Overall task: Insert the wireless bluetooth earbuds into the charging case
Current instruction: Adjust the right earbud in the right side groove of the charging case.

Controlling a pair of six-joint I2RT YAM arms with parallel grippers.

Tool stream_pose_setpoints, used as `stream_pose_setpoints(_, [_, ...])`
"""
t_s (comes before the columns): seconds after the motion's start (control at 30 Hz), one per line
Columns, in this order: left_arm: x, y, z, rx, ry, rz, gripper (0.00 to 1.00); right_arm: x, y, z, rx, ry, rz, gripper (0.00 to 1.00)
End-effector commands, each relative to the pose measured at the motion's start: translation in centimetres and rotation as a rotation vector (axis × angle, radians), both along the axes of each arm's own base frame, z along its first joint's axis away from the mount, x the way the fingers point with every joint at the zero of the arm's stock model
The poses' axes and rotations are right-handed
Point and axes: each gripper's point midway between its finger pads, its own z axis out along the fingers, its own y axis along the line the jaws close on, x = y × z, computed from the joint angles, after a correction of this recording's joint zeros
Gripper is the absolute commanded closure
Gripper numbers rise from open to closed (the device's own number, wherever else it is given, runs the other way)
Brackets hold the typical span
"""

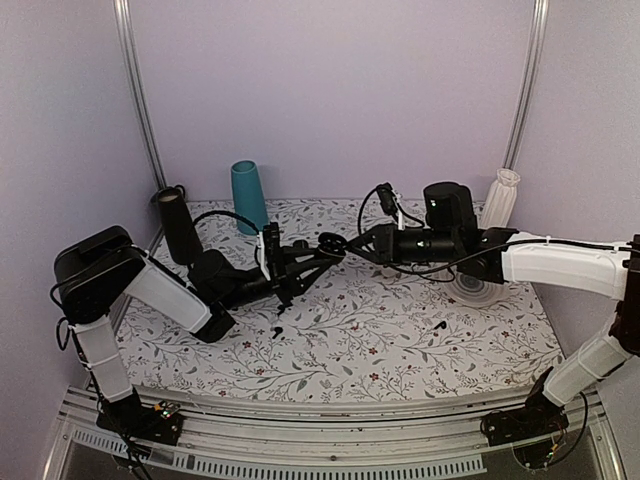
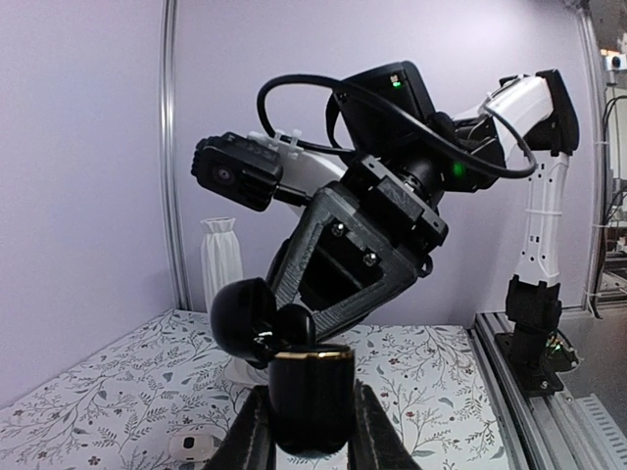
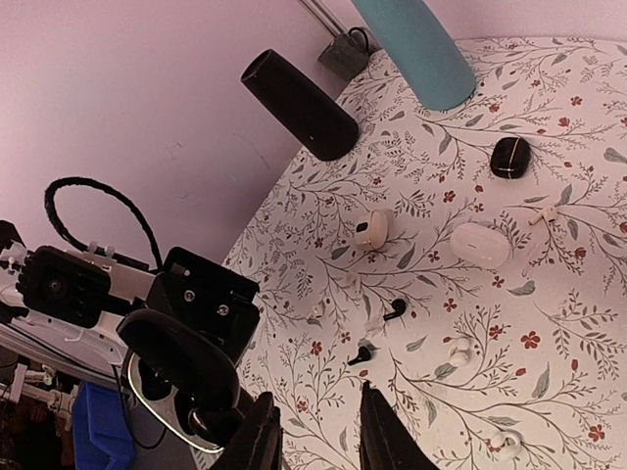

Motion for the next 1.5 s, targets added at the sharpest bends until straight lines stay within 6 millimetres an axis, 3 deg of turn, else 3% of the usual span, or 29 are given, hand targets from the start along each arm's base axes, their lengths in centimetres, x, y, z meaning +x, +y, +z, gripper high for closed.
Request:
stream_pose_setpoints(0.0, [-1.3,1.9,5.8,-0.191,-0.178,0.018,1.0,-0.8,0.3,2.6,0.045,-0.06,0.03,0.72])
stream_pose_setpoints(0.63, [0.2,1.0,4.8,-0.135,-0.146,0.071,1.0,-2.3,0.1,3.2,0.046,-0.069,0.029,0.73])
stream_pose_setpoints(1.03, [-0.3,1.3,5.6,-0.151,-0.16,0.059,1.0,-1.7,-1.3,1.2,0.0,-0.066,-0.028,0.7])
stream_pose_setpoints(1.27, [-1.0,1.0,5.7,-0.13,-0.15,0.011,1.0,-3.2,-1.3,4.5,0.024,-0.289,0.109,0.54])
stream_pose_setpoints(1.47, [-1.5,0.9,5.8,-0.113,-0.12,-0.033,1.0,-3.4,-0.6,5.1,-0.036,-0.39,0.196,0.48])
